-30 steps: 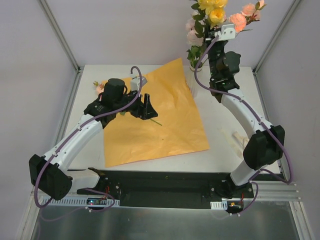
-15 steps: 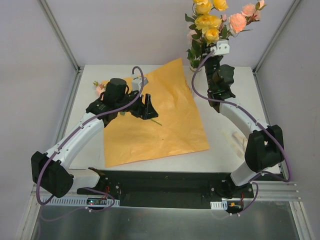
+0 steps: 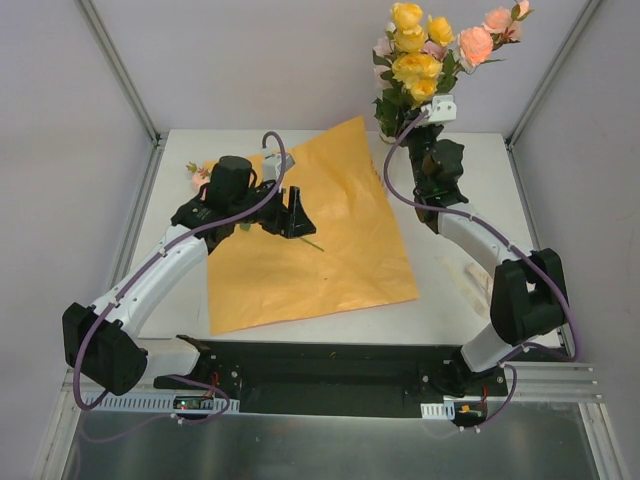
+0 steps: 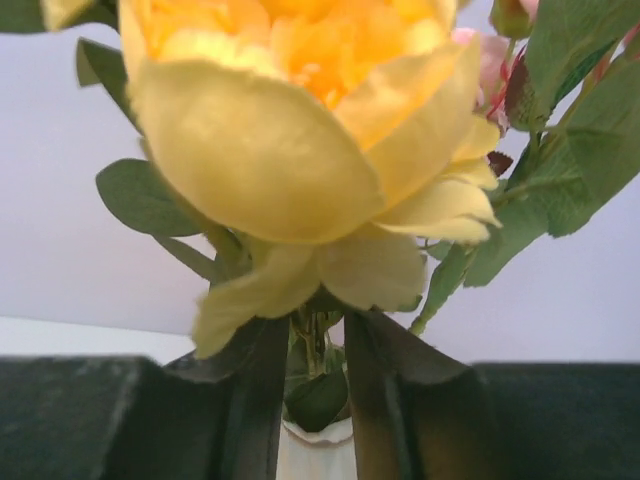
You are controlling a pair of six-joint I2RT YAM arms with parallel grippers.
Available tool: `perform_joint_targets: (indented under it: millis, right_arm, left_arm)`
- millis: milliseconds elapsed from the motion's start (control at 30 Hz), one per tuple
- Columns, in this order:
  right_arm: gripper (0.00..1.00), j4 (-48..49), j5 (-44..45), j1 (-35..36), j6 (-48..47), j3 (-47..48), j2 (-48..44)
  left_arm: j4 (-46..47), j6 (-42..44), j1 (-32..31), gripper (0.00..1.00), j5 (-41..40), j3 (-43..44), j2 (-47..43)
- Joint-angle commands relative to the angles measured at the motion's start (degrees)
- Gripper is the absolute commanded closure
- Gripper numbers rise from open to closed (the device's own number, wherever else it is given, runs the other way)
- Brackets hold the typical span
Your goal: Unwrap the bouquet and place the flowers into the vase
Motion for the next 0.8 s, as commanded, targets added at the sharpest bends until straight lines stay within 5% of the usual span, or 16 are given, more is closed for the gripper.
perform_joint_targets:
  millis: [0, 33, 167, 400, 767]
  right_arm:
    - [0.64, 0.1, -0.1, -0.2, 3.4, -1.2, -5.1]
    - [0.49, -2.0, -0.2, -0.1, 3.9, -1.4, -5.7]
    - [0.21, -16.4, 2.2, 0.4, 6.5, 0.7, -7.9]
    - [0.13, -47.4, 4.6, 0.6, 14.0, 5.8, -11.4]
    - [0.07, -65.4, 2.5, 7.2, 18.0, -10.9, -26.6]
  left_arm:
    - [0.3, -0.8, 1.1, 0.36, 1.7, 2.1, 0.4]
    - [0.3, -1.1, 1.3, 0.36, 1.9, 2.1, 0.3]
    - [0.4, -1.6, 2.2, 0.36, 2.3, 2.1, 0.4]
    - [1.6, -3.4, 4.5, 0.36, 3.8, 1.4, 0.5]
    - [2.6, -8.0, 10.3, 0.35, 4.3, 0.6, 4.2]
